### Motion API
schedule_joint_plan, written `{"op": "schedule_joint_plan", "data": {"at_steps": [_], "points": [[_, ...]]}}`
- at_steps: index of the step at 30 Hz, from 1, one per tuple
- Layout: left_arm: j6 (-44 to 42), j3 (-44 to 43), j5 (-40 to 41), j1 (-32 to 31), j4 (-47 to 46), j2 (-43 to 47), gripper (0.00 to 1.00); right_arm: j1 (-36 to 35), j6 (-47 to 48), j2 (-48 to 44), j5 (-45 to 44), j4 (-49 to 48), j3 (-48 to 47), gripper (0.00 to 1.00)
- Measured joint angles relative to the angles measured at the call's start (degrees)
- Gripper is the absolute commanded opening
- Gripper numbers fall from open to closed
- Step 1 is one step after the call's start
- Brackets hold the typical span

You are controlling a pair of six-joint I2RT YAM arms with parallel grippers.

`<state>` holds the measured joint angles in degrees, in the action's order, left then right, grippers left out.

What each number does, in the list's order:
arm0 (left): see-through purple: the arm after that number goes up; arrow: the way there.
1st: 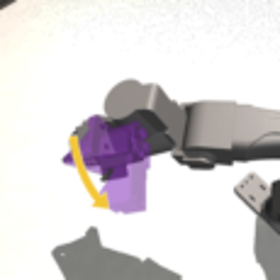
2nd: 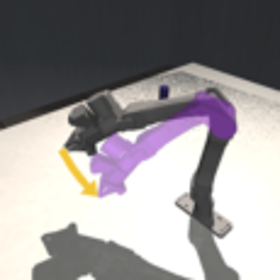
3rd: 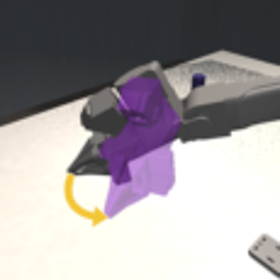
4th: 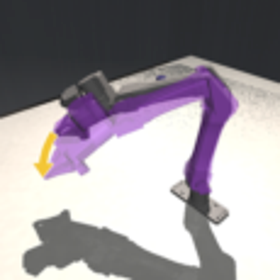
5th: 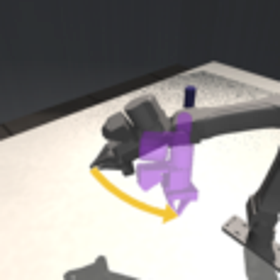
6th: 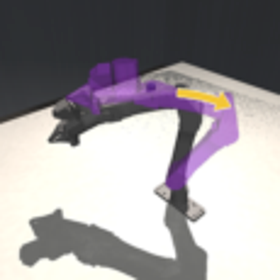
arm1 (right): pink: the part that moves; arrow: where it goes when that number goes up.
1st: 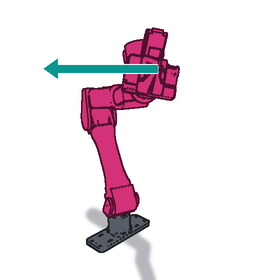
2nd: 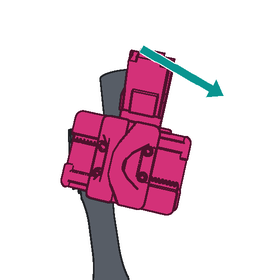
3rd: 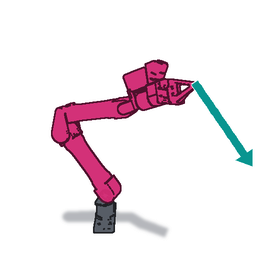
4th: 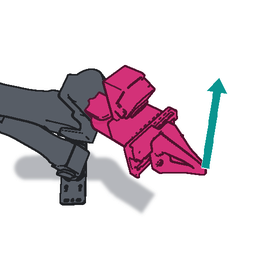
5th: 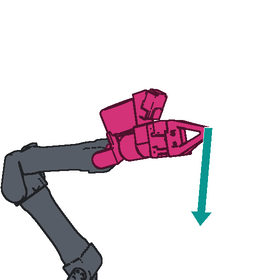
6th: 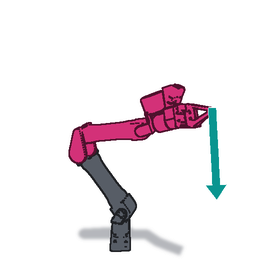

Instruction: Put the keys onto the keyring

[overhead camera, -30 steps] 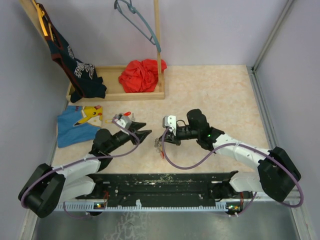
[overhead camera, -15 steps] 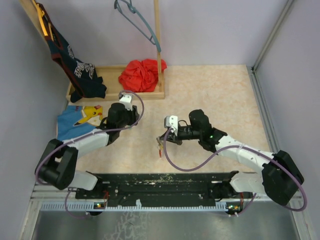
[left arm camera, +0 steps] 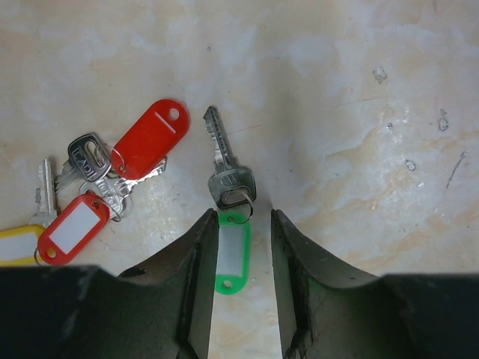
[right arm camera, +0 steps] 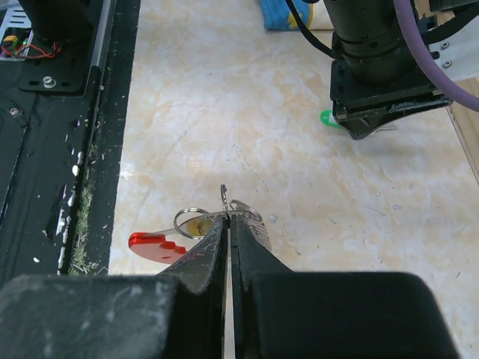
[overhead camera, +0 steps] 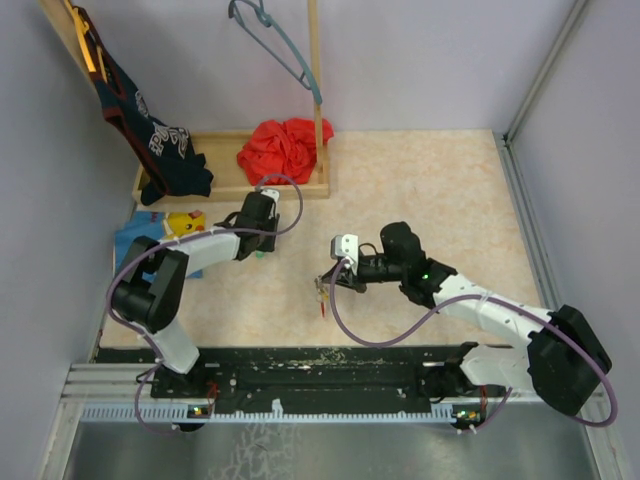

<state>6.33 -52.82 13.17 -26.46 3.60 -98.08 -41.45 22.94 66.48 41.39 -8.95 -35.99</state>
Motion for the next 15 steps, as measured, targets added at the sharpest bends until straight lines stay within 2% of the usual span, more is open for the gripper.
{"op": "schedule_joint_plan", "data": {"at_steps": [12, 15], "points": [[-0.63, -3.89, 0.39, 0.22, 3.78, -3.04, 0.39, 0.00, 0.00, -0.02, 0.02, 0.02, 0.00, 0.00], [-0.72, -4.70, 0.46, 0.22, 4.20, -3.61, 0.35, 0.00, 0.00, -0.02, 0.02, 0.02, 0.00, 0.00]]}}
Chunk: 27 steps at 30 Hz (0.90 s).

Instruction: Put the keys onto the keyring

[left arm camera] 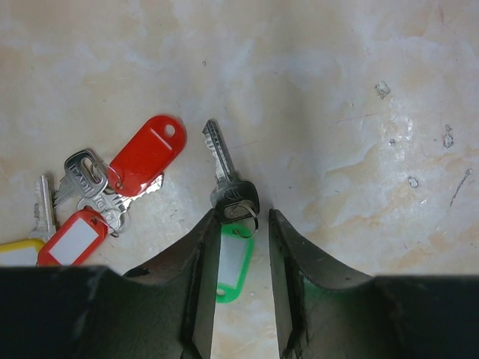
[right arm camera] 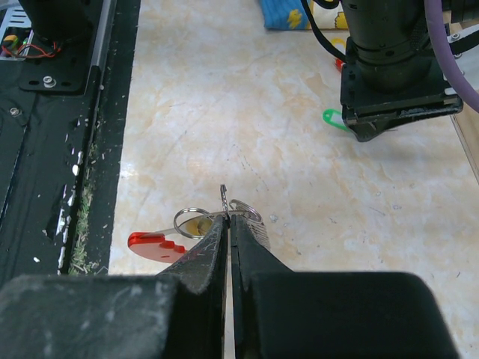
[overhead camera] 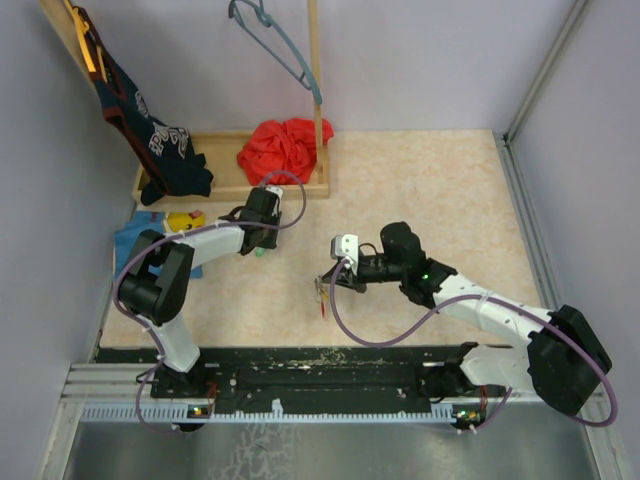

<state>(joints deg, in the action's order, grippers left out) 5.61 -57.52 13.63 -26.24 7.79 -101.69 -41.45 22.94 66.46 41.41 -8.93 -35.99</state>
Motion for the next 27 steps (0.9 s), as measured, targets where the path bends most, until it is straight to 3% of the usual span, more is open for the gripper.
{"op": "schedule_joint_plan", "data": {"at_steps": [9, 14, 22, 27], "points": [[-0.09, -0.44, 0.57, -0.02, 0.48, -0.24, 0.18, 0.00, 0.00, 0.00, 0.04, 0.00, 0.00, 0.00], [-0.11, -0.70, 0.96, 0.00, 0.96, -0.35, 0.00, 0.00, 0.00, 0.00, 0.07, 0.02, 0.00, 0.00], [-0.74, -0.37, -0.50, 0.00, 1.66, 0.79, 0.00, 0.00, 0.00, 0.00, 0.04, 0.15, 0.00, 0.00], [-1.64, 3.43, -4.26, -0.02, -0.02, 5.92, 0.00, 0.00, 0.00, 0.00, -0.11, 0.70, 0.00, 0.00]]}}
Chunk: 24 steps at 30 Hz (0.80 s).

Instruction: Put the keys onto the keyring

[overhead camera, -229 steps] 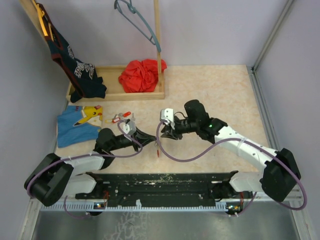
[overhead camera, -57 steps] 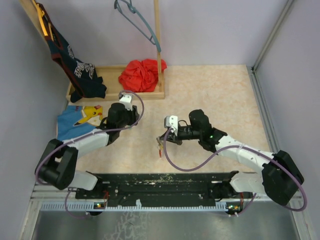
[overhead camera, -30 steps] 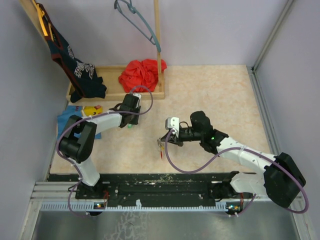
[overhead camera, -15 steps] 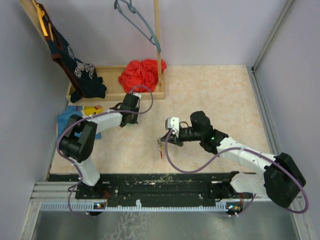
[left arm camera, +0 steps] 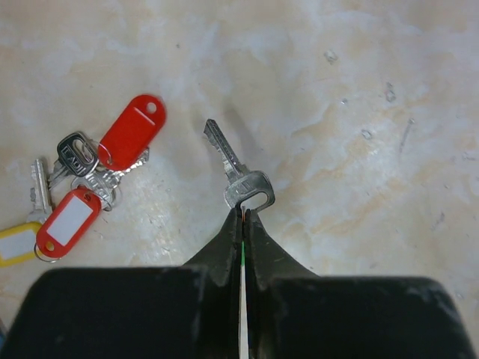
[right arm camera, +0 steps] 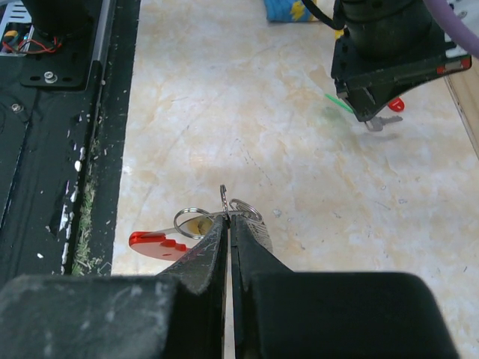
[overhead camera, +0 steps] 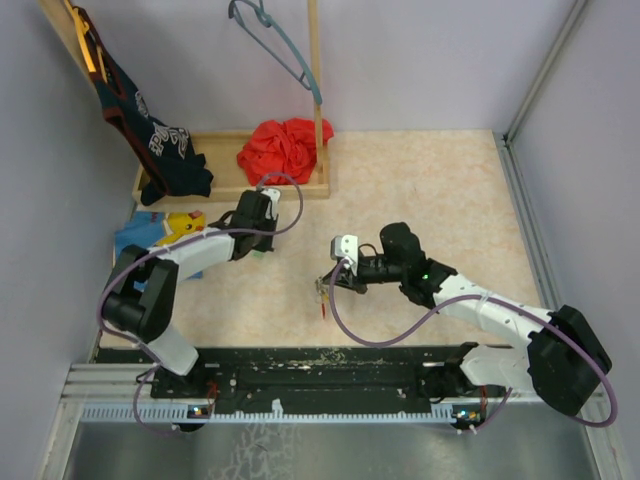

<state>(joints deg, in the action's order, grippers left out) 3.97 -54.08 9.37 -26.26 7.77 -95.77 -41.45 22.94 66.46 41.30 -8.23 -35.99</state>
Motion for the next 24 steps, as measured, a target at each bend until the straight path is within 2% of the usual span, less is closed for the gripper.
{"op": "schedule_joint_plan", "data": {"at_steps": [5, 11, 17, 24], "points": [[-1.09, 4.76, -4.07, -1.46, -2.95, 5.62, 0.00, 0.00, 0.00, 0.00, -0.63, 1.29, 0.00, 0.00], [-1.53, 9.49, -5.35, -6.86, -3.89, 8.74, 0.00, 0.00, -0.04, 0.00, -1.97, 1.42, -0.04, 0.00], [-0.83, 9.92, -4.39, -14.08, -1.22, 9.35, 0.03, 0.00, -0.07, 0.00, -2.62, 1.42, -0.04, 0.00], [5.16, 9.92, -2.71, -15.76, 1.18, 9.35, 0.08, 0.00, -0.07, -0.13, -3.08, 1.49, -0.04, 0.00]]}}
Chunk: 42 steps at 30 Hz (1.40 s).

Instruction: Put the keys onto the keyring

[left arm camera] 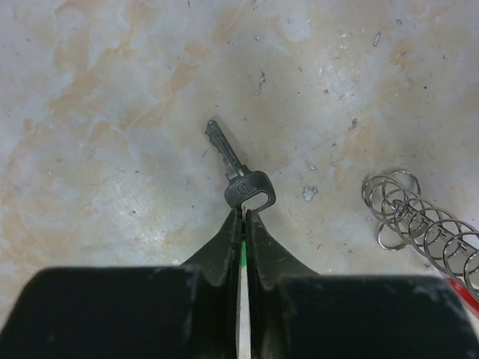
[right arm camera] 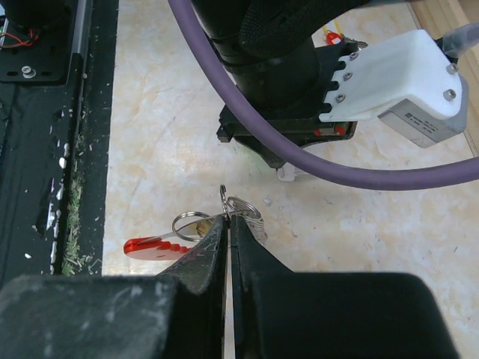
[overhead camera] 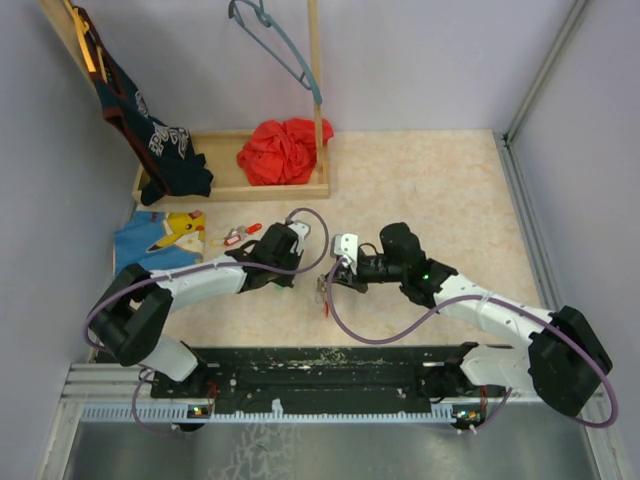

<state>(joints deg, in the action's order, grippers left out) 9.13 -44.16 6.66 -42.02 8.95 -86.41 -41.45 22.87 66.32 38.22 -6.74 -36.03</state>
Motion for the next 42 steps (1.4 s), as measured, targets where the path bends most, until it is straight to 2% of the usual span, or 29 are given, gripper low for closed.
{"op": "schedule_joint_plan", "data": {"at_steps": [11, 14, 29, 42], "points": [[4.37, -0.02, 1.95, -0.76, 0.68, -2.43, 0.22, 0.00, -0.13, -1.49, -1.64, 1.31, -0.02, 0.00], [4.72, -0.37, 1.95, -0.76, 1.86, -2.43, 0.23, 0.00, -0.15, -1.73, -2.12, 1.42, 0.00, 0.00], [6.36, -2.60, 1.92, -0.76, 5.16, -3.02, 0.18, 0.00, -0.15, -1.77, -2.38, 2.10, 0.00, 0.00], [6.45, -4.37, 2.47, -0.76, 6.08, -4.35, 0.17, 0.00, -0.15, -1.77, -2.36, 2.10, 0.00, 0.00]]}}
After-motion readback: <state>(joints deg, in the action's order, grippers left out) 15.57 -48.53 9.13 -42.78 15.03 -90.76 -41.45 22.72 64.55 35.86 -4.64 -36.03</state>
